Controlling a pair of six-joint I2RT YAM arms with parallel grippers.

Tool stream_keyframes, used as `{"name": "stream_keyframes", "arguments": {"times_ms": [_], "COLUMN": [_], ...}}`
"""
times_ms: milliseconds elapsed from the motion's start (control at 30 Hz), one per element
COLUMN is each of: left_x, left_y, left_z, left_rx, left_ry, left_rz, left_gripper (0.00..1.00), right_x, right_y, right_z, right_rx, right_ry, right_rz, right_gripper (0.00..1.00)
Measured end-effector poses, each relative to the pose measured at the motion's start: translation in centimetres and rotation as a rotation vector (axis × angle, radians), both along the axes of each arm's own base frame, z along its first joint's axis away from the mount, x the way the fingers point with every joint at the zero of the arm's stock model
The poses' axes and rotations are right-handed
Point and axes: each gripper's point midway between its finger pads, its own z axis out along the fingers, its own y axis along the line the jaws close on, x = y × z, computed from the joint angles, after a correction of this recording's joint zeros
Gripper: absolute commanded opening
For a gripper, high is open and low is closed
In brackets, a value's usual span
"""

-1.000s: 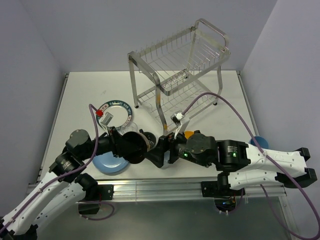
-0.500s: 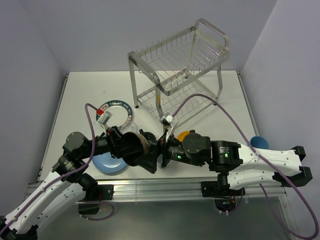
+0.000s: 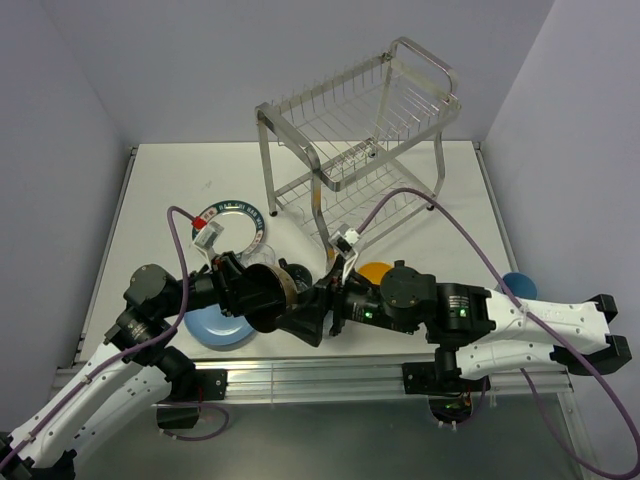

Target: Load the mixed dishes into the dish rack

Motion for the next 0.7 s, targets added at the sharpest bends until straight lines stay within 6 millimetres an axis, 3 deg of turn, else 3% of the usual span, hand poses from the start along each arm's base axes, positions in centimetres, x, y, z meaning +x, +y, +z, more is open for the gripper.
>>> {"name": "stream_keyframes", "arguments": {"times_ms": [200, 367, 700], "left_x": [-0.3, -0.5, -0.4], "left_y": [0.0, 0.0, 0.0], "left_z": [0.3, 0.3, 0.3], "left_rx": [-0.01, -0.007, -0.009], "left_ry": [-0.015, -0.016, -0.028], "left_rz": [-0.018, -0.031, -0.028], "left_gripper": [0.0, 0.0, 0.0], "right_x": [0.0, -0.2, -0.2], "right_y": [-0.5, 0.2, 0.6], "right_z": [1.4, 1.1, 1.0], "right_rx": [0.046, 0.039, 0.037], "right_ry": [-0.013, -0.017, -0.014], "right_rz": [0.001, 0.016, 0.019], "right_gripper": [0.83, 0.82, 0.53]}}
